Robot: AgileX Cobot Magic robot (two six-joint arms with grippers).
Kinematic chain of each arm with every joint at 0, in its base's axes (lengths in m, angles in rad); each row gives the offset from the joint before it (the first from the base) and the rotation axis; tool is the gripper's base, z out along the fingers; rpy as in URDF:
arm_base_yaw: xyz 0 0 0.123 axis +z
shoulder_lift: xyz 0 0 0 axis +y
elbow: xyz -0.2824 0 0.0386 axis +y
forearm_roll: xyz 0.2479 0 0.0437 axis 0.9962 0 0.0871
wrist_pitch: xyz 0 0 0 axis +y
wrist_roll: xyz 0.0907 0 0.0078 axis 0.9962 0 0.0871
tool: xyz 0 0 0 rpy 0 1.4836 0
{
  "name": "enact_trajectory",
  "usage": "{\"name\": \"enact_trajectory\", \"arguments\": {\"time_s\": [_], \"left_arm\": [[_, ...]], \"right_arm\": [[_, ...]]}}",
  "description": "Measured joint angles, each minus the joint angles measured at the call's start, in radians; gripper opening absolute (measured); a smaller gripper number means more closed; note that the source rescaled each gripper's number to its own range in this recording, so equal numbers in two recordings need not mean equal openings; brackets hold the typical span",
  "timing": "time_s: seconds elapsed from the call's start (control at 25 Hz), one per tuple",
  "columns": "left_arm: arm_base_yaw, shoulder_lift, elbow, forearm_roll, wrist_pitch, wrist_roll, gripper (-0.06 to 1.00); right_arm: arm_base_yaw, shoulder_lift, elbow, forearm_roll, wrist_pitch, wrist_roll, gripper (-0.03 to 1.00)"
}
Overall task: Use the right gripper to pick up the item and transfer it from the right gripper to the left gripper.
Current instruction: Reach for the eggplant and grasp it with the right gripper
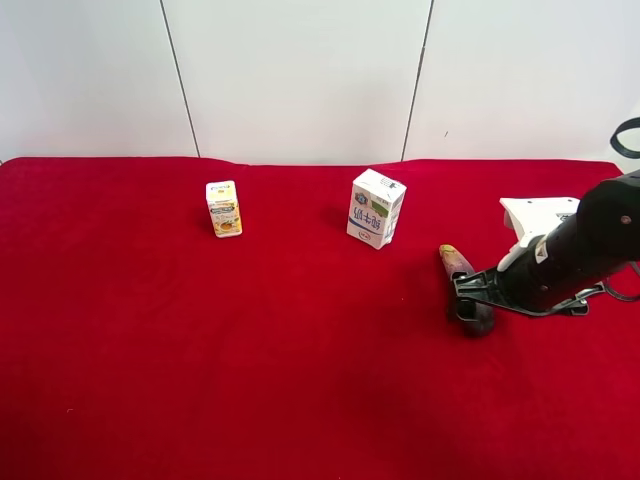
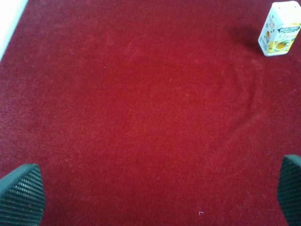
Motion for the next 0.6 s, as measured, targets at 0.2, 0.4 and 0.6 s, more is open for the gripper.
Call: {"name": "enact_trajectory", "arguments": {"time_s": [0.2, 0.4, 0.6], "left_arm": [[0.000, 0.000, 0.000, 0.000, 0.000, 0.000, 1.00], [0.000, 0.000, 0.000, 0.000, 0.000, 0.000, 1.00], [0.000, 0.000, 0.000, 0.000, 0.000, 0.000, 1.00]], "right_arm": [[0.000, 0.021, -0.043, 0.000, -0.003, 0.000, 0.98], [0.000, 0.050, -0.065, 0.000, -0.002, 0.000, 0.98], [0.000, 0.096, -0.066, 0.000, -0.002, 0.000, 0.98]]}}
